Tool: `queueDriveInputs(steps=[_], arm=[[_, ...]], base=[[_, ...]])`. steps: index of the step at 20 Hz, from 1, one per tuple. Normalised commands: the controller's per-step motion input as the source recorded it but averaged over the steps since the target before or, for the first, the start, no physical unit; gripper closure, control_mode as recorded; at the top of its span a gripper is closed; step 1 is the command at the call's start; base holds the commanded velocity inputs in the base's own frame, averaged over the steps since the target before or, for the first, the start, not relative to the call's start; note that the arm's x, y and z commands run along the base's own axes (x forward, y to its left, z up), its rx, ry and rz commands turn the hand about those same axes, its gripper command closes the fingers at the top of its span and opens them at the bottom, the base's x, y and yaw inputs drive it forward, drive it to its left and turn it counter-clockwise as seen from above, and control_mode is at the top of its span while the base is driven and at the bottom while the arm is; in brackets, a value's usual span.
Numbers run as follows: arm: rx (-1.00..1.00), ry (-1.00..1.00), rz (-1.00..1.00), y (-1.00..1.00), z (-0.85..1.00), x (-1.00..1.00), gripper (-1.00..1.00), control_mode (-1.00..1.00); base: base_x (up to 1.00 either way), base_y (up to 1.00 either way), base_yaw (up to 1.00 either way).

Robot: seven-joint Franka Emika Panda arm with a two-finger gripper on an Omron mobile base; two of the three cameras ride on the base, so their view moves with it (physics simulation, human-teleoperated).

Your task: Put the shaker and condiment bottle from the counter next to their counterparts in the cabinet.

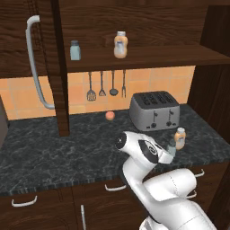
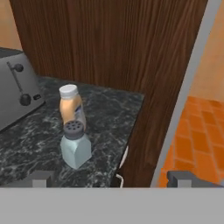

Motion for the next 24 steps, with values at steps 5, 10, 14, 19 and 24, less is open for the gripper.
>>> queueDriveInputs(steps=[5, 10, 14, 19, 24], arm=[[0.00, 0.00, 0.00, -0.12, -0.08, 0.07, -1.00, -1.00], [0.00, 0.00, 0.06, -0.46, -0.23, 0.15, -1.00, -1.00], [0.00, -0.06, 0.13, -0.29, -0.35, 0.15, -1.00, -1.00], [0.00, -0.07, 0.12, -0.30, -0.48, 0.11, -1.00, -1.00], [0.02, -0.09, 0.07, -0.48, -0.71, 0.00, -1.00, -1.00]], base=[[0.00, 0.00, 0.00], [0.00, 0.00, 0.00], [0.00, 0.00, 0.00], [0.00, 0.00, 0.00], [0.00, 0.00, 0.00]])
